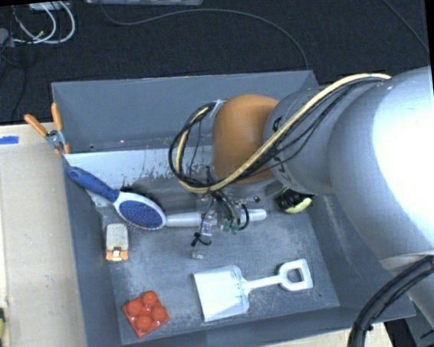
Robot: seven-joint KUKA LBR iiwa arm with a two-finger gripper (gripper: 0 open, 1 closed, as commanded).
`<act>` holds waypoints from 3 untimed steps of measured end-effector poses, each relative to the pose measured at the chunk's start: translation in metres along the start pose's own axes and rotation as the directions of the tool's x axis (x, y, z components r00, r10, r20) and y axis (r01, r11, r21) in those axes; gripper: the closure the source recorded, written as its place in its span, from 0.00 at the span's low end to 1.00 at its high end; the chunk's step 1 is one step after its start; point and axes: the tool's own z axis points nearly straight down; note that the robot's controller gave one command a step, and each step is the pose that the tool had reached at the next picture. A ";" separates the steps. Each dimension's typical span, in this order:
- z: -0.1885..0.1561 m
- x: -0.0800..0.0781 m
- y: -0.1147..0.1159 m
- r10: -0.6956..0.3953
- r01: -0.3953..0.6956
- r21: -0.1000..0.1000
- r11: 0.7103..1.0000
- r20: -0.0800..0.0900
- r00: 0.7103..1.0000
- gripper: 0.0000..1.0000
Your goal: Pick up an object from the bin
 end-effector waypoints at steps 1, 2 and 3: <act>-0.003 0.004 0.001 0.052 -0.052 0.001 0.999 -0.005 0.999 1.00; -0.003 0.004 0.001 0.052 -0.052 0.001 0.999 -0.005 0.999 1.00; -0.005 0.005 0.001 0.052 -0.052 0.001 0.999 -0.006 0.999 1.00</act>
Offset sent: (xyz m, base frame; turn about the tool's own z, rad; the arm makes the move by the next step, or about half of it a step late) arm 0.0000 0.0000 0.0000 0.0000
